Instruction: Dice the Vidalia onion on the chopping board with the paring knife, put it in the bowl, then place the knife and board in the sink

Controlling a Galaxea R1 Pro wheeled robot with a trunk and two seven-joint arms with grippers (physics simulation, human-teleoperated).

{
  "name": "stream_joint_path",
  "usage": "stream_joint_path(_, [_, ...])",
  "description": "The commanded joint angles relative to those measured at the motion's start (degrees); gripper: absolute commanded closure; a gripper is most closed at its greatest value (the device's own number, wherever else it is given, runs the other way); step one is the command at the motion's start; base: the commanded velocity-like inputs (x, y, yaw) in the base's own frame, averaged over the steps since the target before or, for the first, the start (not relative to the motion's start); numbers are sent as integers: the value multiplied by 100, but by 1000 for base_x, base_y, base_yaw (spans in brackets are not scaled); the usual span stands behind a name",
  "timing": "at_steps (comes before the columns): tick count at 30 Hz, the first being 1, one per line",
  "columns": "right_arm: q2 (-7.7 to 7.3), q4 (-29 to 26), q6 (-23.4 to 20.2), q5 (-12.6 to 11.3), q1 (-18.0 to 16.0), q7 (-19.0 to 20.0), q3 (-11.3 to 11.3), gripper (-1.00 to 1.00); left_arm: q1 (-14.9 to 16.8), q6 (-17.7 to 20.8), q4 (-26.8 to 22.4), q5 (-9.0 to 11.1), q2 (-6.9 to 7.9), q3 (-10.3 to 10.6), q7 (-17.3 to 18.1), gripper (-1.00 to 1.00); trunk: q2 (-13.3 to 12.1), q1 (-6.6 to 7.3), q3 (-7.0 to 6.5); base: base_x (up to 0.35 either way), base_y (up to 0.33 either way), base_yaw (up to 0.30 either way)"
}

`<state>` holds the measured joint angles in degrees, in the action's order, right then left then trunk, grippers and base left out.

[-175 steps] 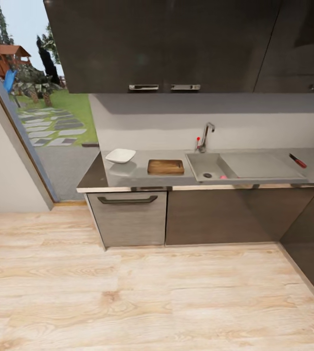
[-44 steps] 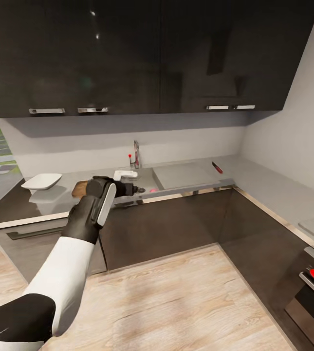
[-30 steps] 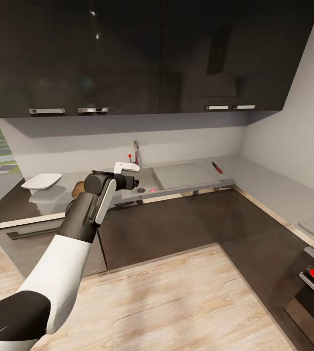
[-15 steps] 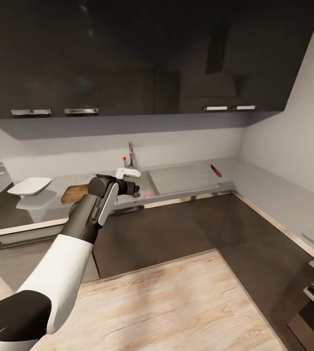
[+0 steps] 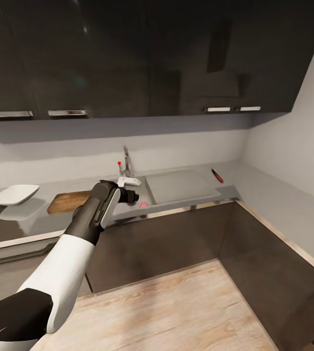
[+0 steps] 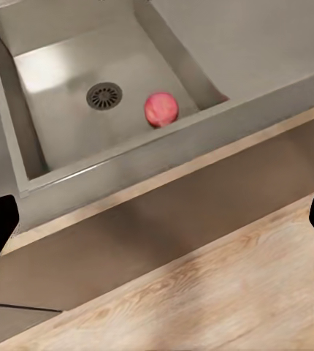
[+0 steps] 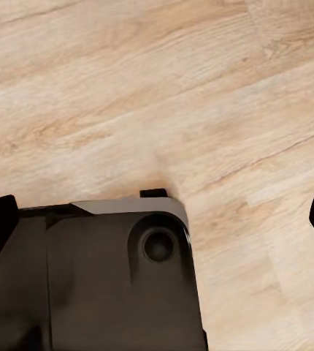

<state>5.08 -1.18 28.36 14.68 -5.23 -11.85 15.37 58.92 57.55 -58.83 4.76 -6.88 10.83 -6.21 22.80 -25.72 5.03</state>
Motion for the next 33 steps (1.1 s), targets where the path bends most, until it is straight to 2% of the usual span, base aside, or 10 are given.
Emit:
stream_joint_path(1, [2,3,12,61,-5,-34,36,-100,6,21,13,52,2,8,-56,-100,12,-7,12,322,65,0])
stream_joint_path(10, [2,3,12,60,-5,-42,36,-100,6,21,135,53,2,-2,-56,-100,12,-7,12,318,110,0])
stream_joint_path(20, [2,3,12,56,-5,-45,36,-100,6,14,662,68,-33,5,-30,-100,12,-7,12,306,103,0])
stream_joint_path(28, [3,3,12,54,-5,-45,36,-100,6,-1,929,69,-50,15,-21,-100,12,-7,12,275,-127,0])
stream_joint_path(33, [9,3,12,54,-5,-45,36,-100,6,-54,955,69,-51,16,-21,-100,12,-7,12,105,-84,0])
